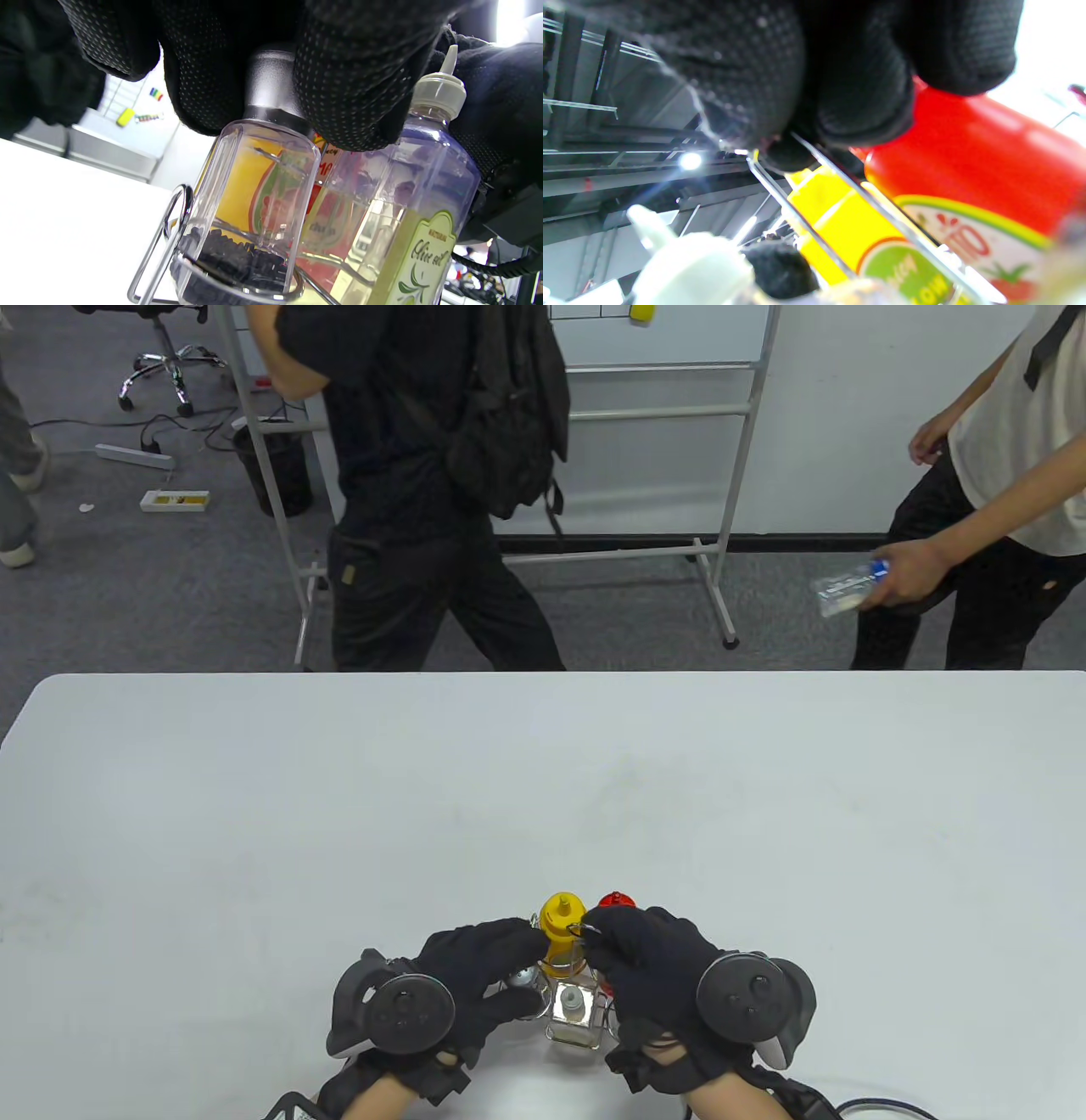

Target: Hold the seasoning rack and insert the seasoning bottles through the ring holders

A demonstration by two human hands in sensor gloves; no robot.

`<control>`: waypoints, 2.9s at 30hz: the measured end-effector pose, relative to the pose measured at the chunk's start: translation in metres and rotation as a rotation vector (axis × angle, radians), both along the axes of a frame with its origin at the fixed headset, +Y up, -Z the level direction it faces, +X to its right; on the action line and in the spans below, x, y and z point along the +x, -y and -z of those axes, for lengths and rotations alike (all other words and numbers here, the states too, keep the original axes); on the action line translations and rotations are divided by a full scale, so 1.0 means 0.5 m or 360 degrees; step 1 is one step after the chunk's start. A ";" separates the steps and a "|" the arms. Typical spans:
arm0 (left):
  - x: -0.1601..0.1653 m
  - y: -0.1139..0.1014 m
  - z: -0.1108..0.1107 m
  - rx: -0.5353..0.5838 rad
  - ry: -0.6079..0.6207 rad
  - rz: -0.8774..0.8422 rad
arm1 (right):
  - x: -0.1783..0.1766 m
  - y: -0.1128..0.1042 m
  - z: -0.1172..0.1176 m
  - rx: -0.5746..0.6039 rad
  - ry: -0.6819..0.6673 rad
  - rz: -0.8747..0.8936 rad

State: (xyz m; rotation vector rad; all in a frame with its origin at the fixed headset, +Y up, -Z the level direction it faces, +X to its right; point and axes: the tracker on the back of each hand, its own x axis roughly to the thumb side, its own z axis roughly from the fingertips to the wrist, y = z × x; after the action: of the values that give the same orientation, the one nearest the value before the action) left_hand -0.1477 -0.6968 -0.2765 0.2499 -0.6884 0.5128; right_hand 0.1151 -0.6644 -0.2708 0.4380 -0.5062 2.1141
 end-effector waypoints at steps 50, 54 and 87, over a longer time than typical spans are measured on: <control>-0.227 0.113 0.141 -0.0761 -0.0512 0.0586 | 0.009 -0.003 0.004 0.0002 0.0066 -0.0028; -0.236 0.127 0.144 -0.0879 -0.0516 0.0628 | 0.010 -0.003 0.006 -0.0004 0.0071 -0.0031; -0.177 0.104 0.137 -0.0896 -0.0317 0.0700 | -0.024 -0.041 0.451 -0.0615 0.0492 0.0081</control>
State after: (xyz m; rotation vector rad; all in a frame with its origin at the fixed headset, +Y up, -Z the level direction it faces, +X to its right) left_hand -0.2363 -0.7487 -0.3448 -0.3705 -0.3652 0.2372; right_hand 0.1030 -0.6438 -0.4961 -0.1222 -0.2654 2.1750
